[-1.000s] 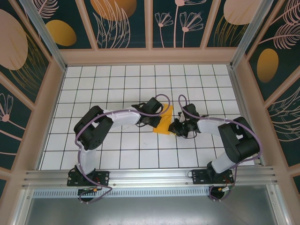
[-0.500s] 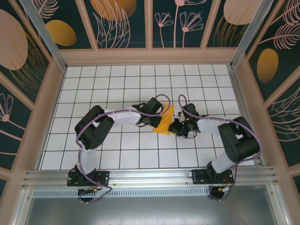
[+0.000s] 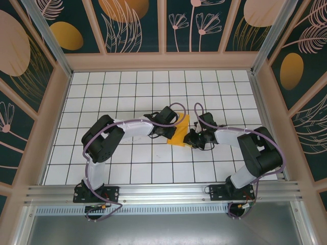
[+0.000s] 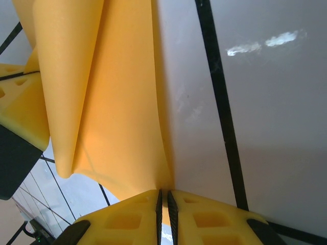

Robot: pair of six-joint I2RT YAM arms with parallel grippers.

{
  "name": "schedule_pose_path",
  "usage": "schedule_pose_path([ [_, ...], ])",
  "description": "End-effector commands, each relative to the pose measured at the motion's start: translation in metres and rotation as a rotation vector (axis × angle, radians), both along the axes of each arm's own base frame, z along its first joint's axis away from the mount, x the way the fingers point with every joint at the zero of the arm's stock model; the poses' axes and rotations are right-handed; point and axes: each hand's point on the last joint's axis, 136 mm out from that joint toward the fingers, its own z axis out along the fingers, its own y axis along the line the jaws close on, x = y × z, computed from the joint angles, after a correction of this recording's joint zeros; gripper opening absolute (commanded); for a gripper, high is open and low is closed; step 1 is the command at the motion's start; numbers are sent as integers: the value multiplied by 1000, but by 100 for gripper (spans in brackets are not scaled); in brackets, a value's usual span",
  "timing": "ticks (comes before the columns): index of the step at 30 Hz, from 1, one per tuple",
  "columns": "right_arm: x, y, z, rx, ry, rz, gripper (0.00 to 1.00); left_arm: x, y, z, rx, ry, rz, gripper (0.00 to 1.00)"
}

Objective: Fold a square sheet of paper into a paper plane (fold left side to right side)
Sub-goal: Fold the triangle a second time at the center of the table.

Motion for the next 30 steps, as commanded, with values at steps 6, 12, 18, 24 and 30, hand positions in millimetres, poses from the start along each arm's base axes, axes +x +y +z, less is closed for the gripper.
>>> schedule_pose_path([
  [6,-16,-11,-27,-105,60,11,17,10,0,12,-4,-49,-4,11],
  [12,-16,-11,-27,-104,62,11,17,7,0,18,-10,-57,-23,11],
  [18,-16,-11,-27,-105,61,10,17,10,-1,24,-23,-78,-24,11],
  [24,-16,-10,-27,-104,63,12,17,11,-4,20,-25,-70,-32,11],
  [30,-16,-11,-28,-105,65,12,17,10,-3,12,-12,-60,-29,11],
])
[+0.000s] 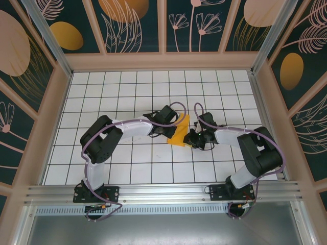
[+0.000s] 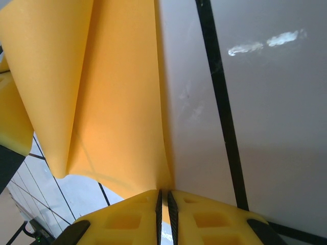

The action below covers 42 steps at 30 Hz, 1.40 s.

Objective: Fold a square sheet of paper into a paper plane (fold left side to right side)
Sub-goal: Fold the triangle a second time at the center of the table.

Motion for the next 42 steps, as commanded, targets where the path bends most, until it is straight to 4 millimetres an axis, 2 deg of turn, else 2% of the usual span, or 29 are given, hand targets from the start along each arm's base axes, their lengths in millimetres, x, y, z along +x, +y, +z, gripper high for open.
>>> schedule_pose_path([
  [1,-16,-11,-28,-105,63,12,17,7,0,0,0,-24,-5,11],
  [8,-15,-9,-26,-95,57,15,18,3,-1,-13,9,7,-11,11],
  [19,-5,0,-9,-42,-5,31,19,-3,4,-29,33,36,-13,11],
  [23,5,4,13,7,-66,35,21,-4,7,-31,40,40,-12,11],
  [27,16,-3,40,81,-125,-1,22,-5,7,-31,41,41,-11,11],
  [32,32,-3,63,198,-170,-68,18,-6,8,-31,40,42,-10,11],
  [38,58,13,71,237,-191,-99,13,-7,8,-32,35,47,-8,11],
  [42,69,25,64,211,-178,-96,13,-7,8,-33,36,48,-8,11],
])
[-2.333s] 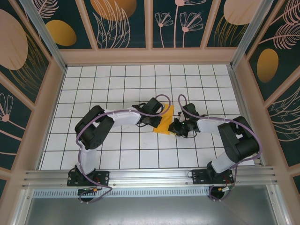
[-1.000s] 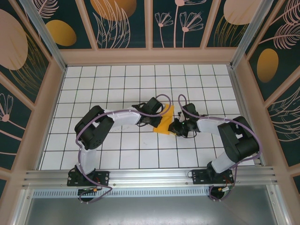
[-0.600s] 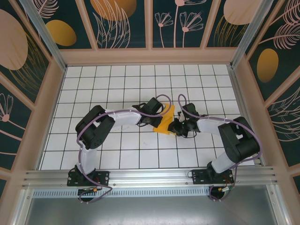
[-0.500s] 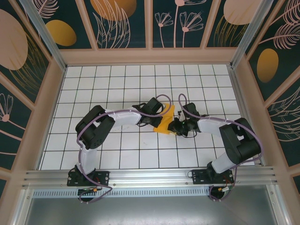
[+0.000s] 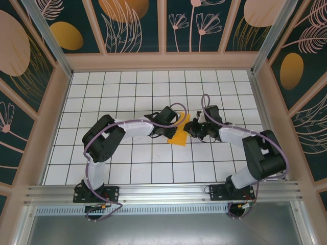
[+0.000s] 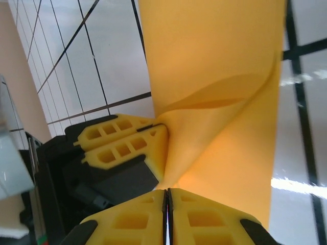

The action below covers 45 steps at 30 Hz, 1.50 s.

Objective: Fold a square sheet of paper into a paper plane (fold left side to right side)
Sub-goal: Fold the triangle a second time at the center of the table.

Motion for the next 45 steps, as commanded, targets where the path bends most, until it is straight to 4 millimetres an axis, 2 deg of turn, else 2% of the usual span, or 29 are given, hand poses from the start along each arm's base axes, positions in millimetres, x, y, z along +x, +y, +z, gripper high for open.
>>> schedule_pose_path([
  [1,20,15,11,22,-41,-9,12,-9,12,-22,43,47,-4,11],
  [6,27,23,3,10,-32,-11,13,-9,11,-23,41,48,-4,11],
  [12,27,25,-14,-35,4,-8,13,-8,10,-21,37,47,-5,11],
  [22,16,14,-41,-149,67,13,13,-8,11,-23,43,47,-4,11],
  [32,7,4,-54,-217,95,29,13,-8,11,-23,46,45,-6,11],
  [35,7,5,-50,-215,81,36,13,-8,11,-22,46,44,-7,11],
  [41,18,10,-18,-180,14,36,13,-7,10,-22,45,45,-8,11],
  [45,26,20,-4,-120,-12,29,13,-7,9,-21,40,45,-11,11],
])
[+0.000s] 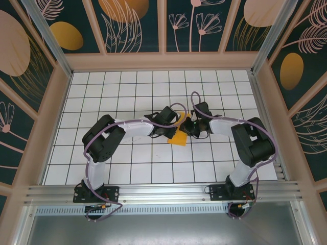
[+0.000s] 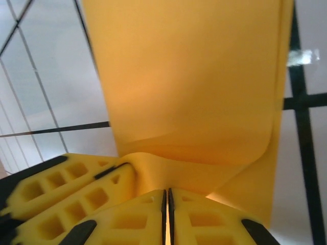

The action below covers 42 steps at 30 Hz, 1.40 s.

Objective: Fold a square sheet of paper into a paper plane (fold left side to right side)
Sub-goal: Fold the triangle a second time at the center of the table.

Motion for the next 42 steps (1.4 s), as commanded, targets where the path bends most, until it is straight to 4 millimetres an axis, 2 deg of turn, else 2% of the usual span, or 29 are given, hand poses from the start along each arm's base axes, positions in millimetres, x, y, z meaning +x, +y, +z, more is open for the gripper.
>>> schedule_pose_path([
  [1,12,12,27,50,-64,8,13,-7,10,-21,41,46,-9,11],
  [7,19,25,16,54,-39,26,13,-8,10,-21,43,45,-9,11],
  [14,13,26,0,25,0,34,13,-7,10,-21,41,44,-6,11],
  [29,-14,1,-25,-84,51,40,13,-7,11,-22,46,45,-3,11],
  [39,-19,-13,-32,-135,63,27,13,-4,11,-21,45,38,11,11],
  [42,-21,-15,-35,-142,69,27,13,-5,7,-14,15,38,8,11],
])
